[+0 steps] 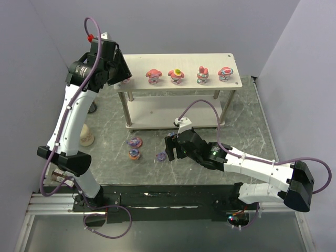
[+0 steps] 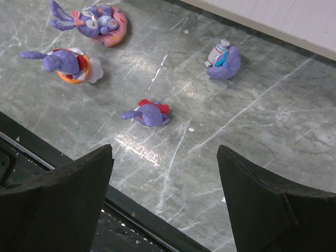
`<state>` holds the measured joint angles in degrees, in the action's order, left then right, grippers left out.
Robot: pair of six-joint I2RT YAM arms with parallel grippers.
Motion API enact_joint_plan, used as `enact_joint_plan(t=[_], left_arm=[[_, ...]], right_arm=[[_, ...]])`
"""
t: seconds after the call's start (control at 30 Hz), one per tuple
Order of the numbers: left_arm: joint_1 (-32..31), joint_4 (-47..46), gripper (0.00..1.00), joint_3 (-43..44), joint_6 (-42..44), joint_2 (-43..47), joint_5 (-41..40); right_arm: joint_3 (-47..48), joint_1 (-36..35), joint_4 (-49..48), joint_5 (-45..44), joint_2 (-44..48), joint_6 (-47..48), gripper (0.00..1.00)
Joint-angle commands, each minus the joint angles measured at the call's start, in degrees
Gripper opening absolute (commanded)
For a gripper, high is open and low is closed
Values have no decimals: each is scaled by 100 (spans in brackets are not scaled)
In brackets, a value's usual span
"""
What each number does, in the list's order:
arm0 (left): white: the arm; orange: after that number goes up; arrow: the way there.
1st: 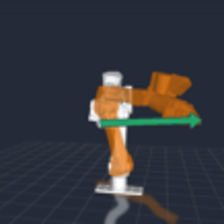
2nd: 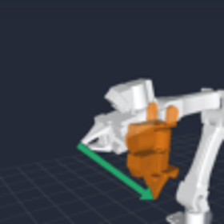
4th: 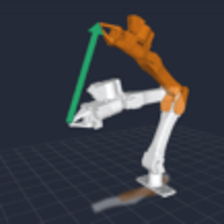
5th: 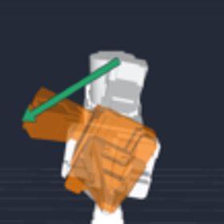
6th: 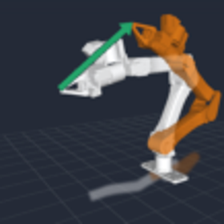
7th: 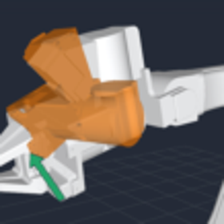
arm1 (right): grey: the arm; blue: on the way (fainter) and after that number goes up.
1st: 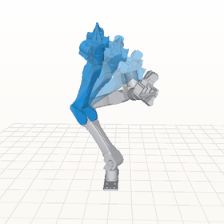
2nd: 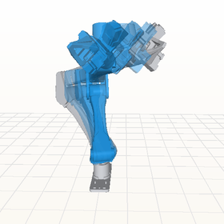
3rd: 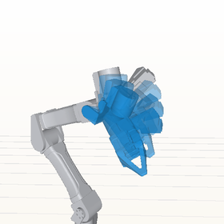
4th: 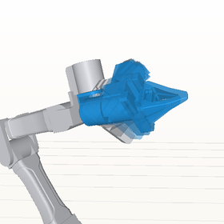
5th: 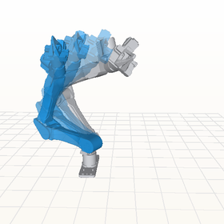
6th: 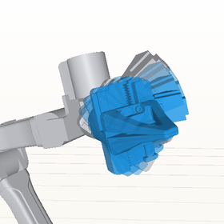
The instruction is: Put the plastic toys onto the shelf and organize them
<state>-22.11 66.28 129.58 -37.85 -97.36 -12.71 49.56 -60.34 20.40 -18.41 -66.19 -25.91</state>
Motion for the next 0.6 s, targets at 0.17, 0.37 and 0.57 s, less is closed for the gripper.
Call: enact_joint_plan(t=[0.17, 0.37, 0.57], left_arm=[[-22, 254, 22, 472, 427, -169, 278], [-13, 254, 34, 516, 436, -239, 322], [-13, 210, 47, 604, 462, -248, 357]], right_arm=[[63, 31, -45, -136, 151, -72, 87], [62, 31, -63, -136, 186, -63, 87], [36, 39, -80, -127, 203, -81, 87]])
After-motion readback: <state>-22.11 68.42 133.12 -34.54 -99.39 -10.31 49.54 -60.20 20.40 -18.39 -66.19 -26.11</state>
